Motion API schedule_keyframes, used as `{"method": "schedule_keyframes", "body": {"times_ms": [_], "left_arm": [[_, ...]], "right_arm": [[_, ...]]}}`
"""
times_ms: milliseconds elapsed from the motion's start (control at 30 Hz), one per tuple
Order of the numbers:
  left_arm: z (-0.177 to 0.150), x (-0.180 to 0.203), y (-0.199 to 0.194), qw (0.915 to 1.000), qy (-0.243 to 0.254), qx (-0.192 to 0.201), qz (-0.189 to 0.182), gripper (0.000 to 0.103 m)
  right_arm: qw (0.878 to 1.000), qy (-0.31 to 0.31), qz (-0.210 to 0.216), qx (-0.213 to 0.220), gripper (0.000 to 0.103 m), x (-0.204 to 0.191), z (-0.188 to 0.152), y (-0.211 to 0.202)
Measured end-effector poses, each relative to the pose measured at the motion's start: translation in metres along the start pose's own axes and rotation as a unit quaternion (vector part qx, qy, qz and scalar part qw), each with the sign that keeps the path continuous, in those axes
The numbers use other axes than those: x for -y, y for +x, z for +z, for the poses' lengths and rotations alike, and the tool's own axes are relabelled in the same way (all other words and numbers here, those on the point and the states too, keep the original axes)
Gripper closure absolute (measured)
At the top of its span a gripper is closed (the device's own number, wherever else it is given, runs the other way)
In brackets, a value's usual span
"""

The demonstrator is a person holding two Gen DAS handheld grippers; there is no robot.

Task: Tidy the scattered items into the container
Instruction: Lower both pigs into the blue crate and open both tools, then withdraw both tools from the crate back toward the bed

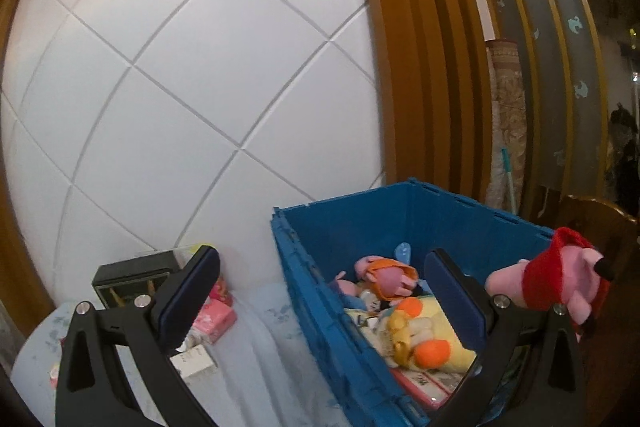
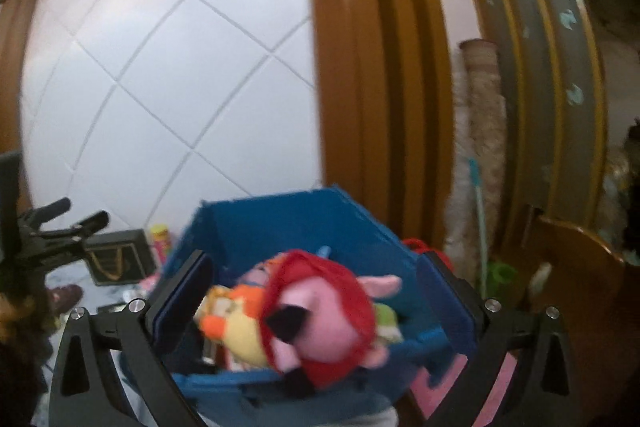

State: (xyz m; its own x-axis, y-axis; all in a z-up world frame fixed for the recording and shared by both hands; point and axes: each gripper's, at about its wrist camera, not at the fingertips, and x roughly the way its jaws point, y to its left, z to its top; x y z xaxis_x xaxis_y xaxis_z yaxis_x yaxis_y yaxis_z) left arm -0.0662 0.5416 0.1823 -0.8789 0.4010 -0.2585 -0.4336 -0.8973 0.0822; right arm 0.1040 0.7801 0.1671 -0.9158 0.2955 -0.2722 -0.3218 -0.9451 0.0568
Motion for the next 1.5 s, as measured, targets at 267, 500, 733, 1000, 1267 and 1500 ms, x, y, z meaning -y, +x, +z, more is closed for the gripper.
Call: {"method": "schedule_keyframes", "body": {"times_ms": [267, 500, 733, 1000, 1267, 1500], "left_arm": [[-0.002, 0.017, -0.007, 0.9998, 0.018, 0.005, -0.011, 0.0], [-0.009, 0.006, -0.019, 0.9998, 0.015, 0.009, 0.001, 0.0], [-0.027, -0.02, -0.046, 0.9999, 0.002, 0.012, 0.009, 0.0], [-0.06, -0.082, -0.089, 0.9998, 0.002, 0.001, 0.021, 0.0], [-0.086, -0.186, -0.153, 0.9985, -0.006, -0.006, 0.054, 0.0], [-0.115, -0.254, -0.184, 0.9951, -0.015, -0.033, 0.092, 0.0]], "right_arm": [[1.0, -0.009, -0.009, -0.028, 0.001, 0.005, -0.013, 0.001], [1.0, -0.02, 0.016, -0.006, 0.001, -0.008, -0.013, -0.004], [0.997, -0.044, 0.058, 0.023, 0.001, -0.049, -0.03, -0.024], [0.993, -0.061, 0.098, 0.025, 0.001, -0.132, -0.046, -0.056], [0.986, -0.07, 0.149, 0.017, 0.001, -0.246, -0.063, -0.086], [0.98, -0.082, 0.18, 0.006, 0.001, -0.33, -0.085, -0.114]]}}
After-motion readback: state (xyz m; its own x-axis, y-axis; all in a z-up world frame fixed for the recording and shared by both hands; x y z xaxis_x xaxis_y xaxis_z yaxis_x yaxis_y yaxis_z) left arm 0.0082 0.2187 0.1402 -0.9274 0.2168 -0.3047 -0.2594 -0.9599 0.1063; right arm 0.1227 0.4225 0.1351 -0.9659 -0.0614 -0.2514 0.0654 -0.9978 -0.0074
